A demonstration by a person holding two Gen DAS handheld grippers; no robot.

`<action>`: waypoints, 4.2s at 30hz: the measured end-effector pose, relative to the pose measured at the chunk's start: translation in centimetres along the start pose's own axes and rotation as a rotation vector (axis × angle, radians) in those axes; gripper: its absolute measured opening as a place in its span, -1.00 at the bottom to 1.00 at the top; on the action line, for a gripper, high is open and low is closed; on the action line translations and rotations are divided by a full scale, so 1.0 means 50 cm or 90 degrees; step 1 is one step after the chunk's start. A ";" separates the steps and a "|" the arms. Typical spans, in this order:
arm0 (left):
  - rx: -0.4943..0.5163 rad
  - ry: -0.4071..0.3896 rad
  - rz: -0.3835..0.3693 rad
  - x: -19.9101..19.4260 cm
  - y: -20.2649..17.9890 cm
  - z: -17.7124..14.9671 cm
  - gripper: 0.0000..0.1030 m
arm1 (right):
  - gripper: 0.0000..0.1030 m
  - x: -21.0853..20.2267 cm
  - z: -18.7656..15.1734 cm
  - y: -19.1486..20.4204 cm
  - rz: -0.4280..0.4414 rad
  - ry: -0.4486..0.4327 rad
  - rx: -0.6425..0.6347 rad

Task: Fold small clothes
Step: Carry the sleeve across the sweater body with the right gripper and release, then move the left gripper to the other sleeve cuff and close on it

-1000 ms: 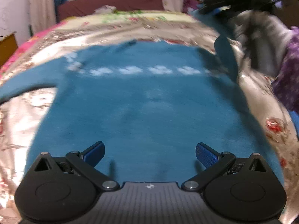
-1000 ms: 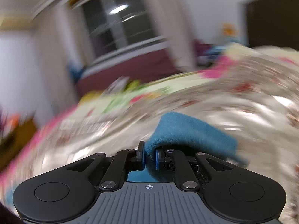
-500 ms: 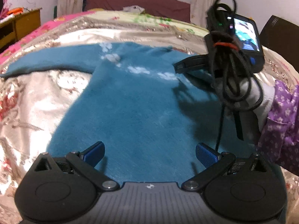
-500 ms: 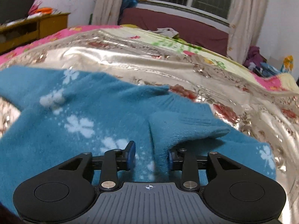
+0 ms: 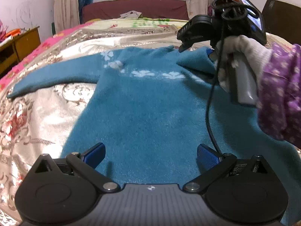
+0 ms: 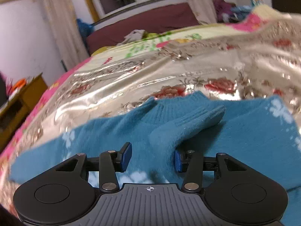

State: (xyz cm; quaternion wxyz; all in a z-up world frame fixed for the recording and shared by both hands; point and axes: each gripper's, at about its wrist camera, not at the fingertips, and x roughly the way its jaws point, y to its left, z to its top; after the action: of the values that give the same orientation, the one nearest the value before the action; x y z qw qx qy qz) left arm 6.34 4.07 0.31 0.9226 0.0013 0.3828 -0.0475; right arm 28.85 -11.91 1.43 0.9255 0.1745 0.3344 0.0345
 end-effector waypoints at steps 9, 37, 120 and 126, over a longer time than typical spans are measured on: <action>-0.013 0.003 -0.015 0.000 0.006 0.000 1.00 | -0.72 -0.049 0.034 0.004 -0.042 -0.117 0.042; -0.026 0.012 -0.026 0.004 0.012 0.001 1.00 | 0.08 0.015 -0.142 0.211 -0.019 -0.023 -0.558; -0.524 -0.149 0.141 0.163 0.684 0.132 0.53 | 0.27 -0.164 -0.314 0.073 0.084 0.066 -0.245; -0.594 -0.163 0.107 0.175 0.682 0.112 0.43 | 0.28 -0.165 -0.316 0.068 0.090 0.060 -0.237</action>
State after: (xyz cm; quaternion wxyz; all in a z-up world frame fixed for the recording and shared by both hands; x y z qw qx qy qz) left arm 19.46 37.03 -3.07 0.8650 -0.3872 0.2455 0.2038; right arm 12.69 -5.48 -3.67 0.9203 0.0215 0.3520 0.1690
